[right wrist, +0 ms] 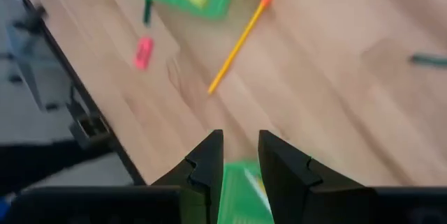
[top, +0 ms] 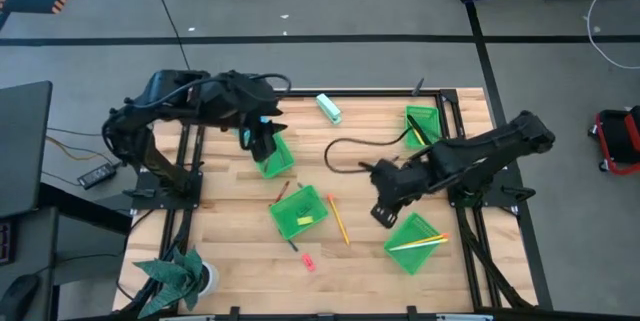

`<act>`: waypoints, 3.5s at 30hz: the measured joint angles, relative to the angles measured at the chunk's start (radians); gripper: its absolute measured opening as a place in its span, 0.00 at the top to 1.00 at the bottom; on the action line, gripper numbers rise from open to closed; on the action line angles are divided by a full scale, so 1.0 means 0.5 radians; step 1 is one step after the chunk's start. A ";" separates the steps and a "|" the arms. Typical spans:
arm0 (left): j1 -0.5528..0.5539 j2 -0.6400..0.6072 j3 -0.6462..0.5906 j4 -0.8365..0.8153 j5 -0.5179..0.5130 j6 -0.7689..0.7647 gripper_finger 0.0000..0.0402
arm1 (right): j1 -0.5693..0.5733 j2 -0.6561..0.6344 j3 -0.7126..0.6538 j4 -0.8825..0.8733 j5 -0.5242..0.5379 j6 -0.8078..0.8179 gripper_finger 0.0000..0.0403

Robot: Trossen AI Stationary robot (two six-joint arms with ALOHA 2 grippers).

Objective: Sort crayons/erasers/pens/pencils in bins
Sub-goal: Put the top green crayon into the top left green bin

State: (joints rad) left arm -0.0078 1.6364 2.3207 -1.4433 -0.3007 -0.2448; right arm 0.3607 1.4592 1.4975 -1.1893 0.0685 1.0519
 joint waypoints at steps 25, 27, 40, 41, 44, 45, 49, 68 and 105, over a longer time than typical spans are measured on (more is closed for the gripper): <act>0.128 0.809 0.000 1.009 0.088 0.036 0.57 | -0.389 -0.888 0.001 -0.501 0.354 -0.451 0.76; 0.136 0.862 0.000 0.956 0.092 -0.019 0.57 | -0.412 -0.885 -0.006 -0.537 0.364 -0.638 0.76; 0.132 0.471 0.002 0.559 0.056 -0.222 0.57 | -0.913 -0.673 -0.439 -0.286 -0.217 -1.691 0.76; 0.127 0.439 0.001 0.545 0.054 -0.222 0.57 | -0.948 -0.649 -0.482 -0.227 -0.256 -1.734 0.76; 0.099 0.314 0.002 0.496 0.050 -0.234 0.57 | -1.041 -0.574 -0.612 -0.054 -0.358 -1.880 0.76; 0.086 0.276 0.006 0.491 0.048 -0.250 0.57 | -1.061 -0.549 -0.654 0.006 -0.387 -1.938 0.76; 0.031 0.194 0.002 0.426 0.055 -0.264 0.57 | -1.101 -0.416 -0.781 0.107 -0.424 -2.188 0.75; -0.151 0.037 0.001 -0.093 0.051 -0.166 0.57 | -1.154 0.104 -0.980 0.279 -0.319 -2.264 0.65; 0.054 0.051 0.002 1.241 -0.106 -0.286 0.57 | -1.498 0.237 -0.981 0.688 -0.487 -2.491 0.65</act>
State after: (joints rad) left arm 0.0189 1.6619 2.3215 -0.8226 -0.3536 -0.3877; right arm -0.3883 1.5779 1.0069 -0.8455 -0.1749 -0.1933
